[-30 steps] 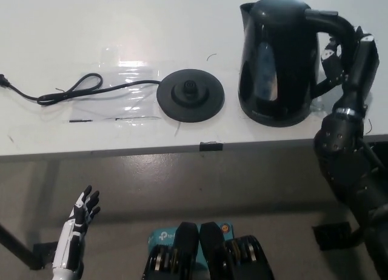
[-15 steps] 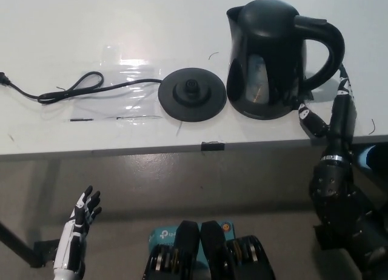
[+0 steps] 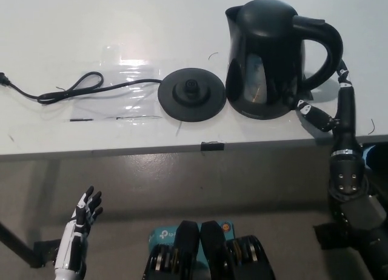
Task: Use the right hand to grab the handle of the kettle from the base and place it on the right side
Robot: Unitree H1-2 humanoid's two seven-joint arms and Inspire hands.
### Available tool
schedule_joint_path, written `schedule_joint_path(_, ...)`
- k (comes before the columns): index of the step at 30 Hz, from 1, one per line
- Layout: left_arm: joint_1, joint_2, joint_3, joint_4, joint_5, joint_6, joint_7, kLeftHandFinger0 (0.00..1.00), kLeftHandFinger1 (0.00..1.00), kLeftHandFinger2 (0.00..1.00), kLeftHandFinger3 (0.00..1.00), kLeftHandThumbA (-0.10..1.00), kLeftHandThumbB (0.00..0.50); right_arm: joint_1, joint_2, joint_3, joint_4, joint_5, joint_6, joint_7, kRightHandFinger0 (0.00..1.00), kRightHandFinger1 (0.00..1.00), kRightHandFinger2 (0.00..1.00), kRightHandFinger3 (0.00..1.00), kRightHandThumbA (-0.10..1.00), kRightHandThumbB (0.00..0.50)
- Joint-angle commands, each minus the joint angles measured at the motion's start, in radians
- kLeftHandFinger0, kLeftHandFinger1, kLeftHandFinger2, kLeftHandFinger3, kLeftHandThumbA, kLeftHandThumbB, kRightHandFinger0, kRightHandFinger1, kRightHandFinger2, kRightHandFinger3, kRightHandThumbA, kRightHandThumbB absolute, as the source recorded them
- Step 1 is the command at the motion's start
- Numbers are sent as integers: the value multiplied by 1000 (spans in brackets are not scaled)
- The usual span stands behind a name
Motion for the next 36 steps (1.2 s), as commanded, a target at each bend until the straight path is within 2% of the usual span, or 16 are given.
schedule_joint_path(1,-39,17,11,-13,-17,-31,-6,1000,1000,1000,1000,1000,500,10,-39,-94,-335,242,-15,254,1000,1000,1000,1000,1000,500)
schedule_joint_path(7,-88,28,17,-26,-24,1,-9,1000,1000,1000,1000,1000,500,97,-56,-143,-613,314,-5,227,1000,1000,1000,1000,1000,500)
schedule_joint_path(16,-156,43,14,-15,-5,8,-9,1000,1000,1000,1000,1000,499,255,-102,-178,-1061,250,91,187,1000,1000,1000,1000,1000,500)
schedule_joint_path(21,-185,46,16,-10,-5,16,-7,1000,1000,1000,1000,1000,500,350,-72,-163,-1152,210,75,190,1000,1000,1000,1000,1000,500)
schedule_joint_path(23,-178,46,15,-15,-4,16,-8,1000,1000,1000,1000,1000,500,389,-59,-153,-1169,179,70,195,1000,1000,1000,1000,1000,494)
schedule_joint_path(25,-188,51,18,-16,0,25,-4,1000,1000,1000,1000,1000,500,434,-36,-131,-1154,128,51,203,1000,1000,1000,1000,1000,471)
schedule_joint_path(28,-180,52,16,-23,0,24,-4,1000,1000,1000,1000,1000,500,487,-9,-88,-1072,132,30,239,1000,1000,1000,1000,1000,426)
schedule_joint_path(30,-173,52,15,-27,-7,24,-7,1000,1000,1000,1000,1000,500,508,1,-73,-1018,118,20,259,1000,1000,1000,1000,1000,423)
schedule_joint_path(33,-183,58,16,-15,-6,20,-5,1000,1000,1000,1000,1000,500,508,15,-51,-891,38,-12,268,1000,1000,1000,1000,1000,366)
schedule_joint_path(36,-172,59,13,-10,13,12,3,1000,1000,1000,1000,1000,500,511,4,-17,-781,89,-8,337,1000,1000,1000,1000,1000,339)
